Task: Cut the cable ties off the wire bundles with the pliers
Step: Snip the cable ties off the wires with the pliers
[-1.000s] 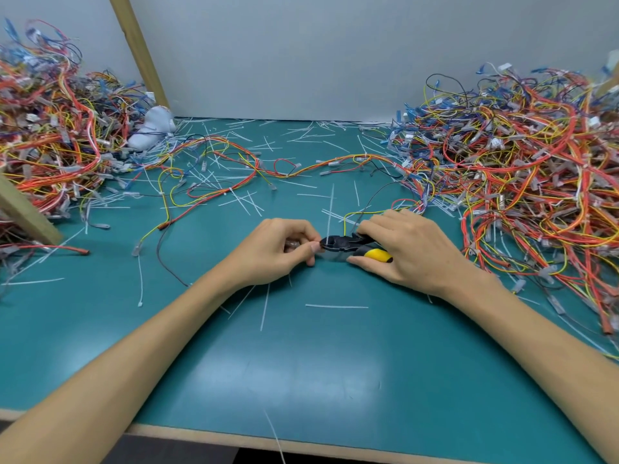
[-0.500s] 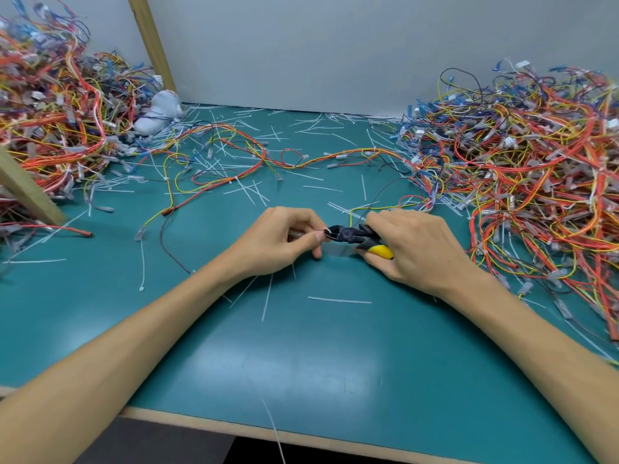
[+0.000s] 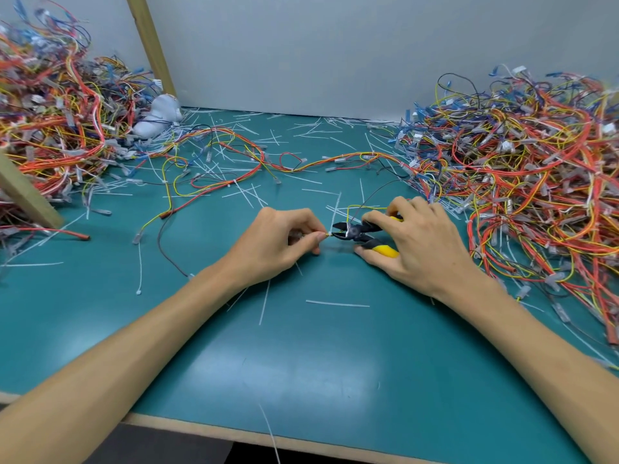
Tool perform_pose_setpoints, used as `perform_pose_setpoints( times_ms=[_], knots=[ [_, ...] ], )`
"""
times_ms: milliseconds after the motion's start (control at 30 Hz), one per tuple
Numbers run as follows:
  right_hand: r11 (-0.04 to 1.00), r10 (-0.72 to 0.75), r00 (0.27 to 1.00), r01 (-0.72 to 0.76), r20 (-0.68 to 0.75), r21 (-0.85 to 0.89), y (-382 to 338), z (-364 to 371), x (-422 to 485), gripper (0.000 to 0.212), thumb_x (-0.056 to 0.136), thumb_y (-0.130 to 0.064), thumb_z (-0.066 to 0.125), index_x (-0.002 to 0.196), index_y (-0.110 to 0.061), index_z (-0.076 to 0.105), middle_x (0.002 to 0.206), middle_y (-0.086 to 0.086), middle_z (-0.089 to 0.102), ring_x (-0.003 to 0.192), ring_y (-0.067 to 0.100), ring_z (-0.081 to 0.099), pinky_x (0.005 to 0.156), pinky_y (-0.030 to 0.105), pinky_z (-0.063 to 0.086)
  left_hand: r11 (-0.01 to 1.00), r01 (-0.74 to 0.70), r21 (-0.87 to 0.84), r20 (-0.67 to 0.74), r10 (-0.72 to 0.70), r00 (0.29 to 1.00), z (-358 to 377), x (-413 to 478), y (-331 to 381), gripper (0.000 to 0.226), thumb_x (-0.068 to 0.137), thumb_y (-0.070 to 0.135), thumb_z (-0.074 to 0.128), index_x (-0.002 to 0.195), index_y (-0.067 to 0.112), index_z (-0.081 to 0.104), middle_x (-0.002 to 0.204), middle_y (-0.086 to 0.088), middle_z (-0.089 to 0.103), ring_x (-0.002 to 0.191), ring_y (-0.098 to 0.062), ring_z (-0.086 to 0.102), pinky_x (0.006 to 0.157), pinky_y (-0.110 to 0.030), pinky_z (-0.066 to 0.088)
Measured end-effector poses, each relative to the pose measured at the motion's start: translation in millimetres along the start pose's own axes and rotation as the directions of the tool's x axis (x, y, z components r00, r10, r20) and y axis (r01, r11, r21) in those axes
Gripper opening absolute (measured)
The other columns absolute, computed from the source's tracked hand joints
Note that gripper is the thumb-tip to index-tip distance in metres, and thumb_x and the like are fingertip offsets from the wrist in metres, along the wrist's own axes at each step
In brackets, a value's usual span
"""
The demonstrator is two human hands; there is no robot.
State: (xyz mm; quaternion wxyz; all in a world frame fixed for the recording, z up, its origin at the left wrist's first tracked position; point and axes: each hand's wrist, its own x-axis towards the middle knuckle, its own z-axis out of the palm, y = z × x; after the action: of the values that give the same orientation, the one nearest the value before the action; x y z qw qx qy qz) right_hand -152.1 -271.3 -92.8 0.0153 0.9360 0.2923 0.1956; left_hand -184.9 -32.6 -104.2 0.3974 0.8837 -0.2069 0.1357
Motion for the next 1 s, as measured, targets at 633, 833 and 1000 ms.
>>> perform_pose_setpoints(
  times_ms=[633,833,1000],
  knots=[
    [0.996,-0.087,0.996,0.086,-0.033,-0.019,-9,-4,1,0.033,0.082,-0.044,0.070,0.100,-0.017,0.064,0.085,0.004,0.061,0.084,0.030,0.056,0.072,0.041,0.044,0.993,-0.009,0.115,0.021,0.007,1.000,-2,0,-1,0.005,0.094,0.015,0.061,0.093,0.014,0.066,0.070,0.014,0.069,0.057,-0.001,0.056,0.057,-0.010,0.033],
    [0.993,-0.117,0.992,0.117,-0.057,-0.001,-5,-4,1,0.029,0.080,-0.038,0.073,0.098,-0.016,0.065,0.082,0.002,0.061,0.081,0.029,0.057,0.072,0.039,0.043,0.995,0.008,0.095,0.030,-0.011,1.000,-1,-1,0,0.006,0.094,0.014,0.060,0.095,0.014,0.066,0.071,0.015,0.069,0.058,-0.005,0.056,0.056,-0.010,0.033],
    [0.992,-0.121,0.989,0.123,-0.090,0.024,-3,-6,0,0.027,0.076,-0.035,0.076,0.094,-0.017,0.067,0.078,0.001,0.062,0.076,0.028,0.058,0.071,0.038,0.043,0.995,0.011,0.096,0.036,-0.014,0.999,-1,0,1,0.005,0.094,0.016,0.061,0.094,0.016,0.066,0.071,0.014,0.069,0.060,-0.009,0.059,0.057,-0.009,0.034]
  ],
)
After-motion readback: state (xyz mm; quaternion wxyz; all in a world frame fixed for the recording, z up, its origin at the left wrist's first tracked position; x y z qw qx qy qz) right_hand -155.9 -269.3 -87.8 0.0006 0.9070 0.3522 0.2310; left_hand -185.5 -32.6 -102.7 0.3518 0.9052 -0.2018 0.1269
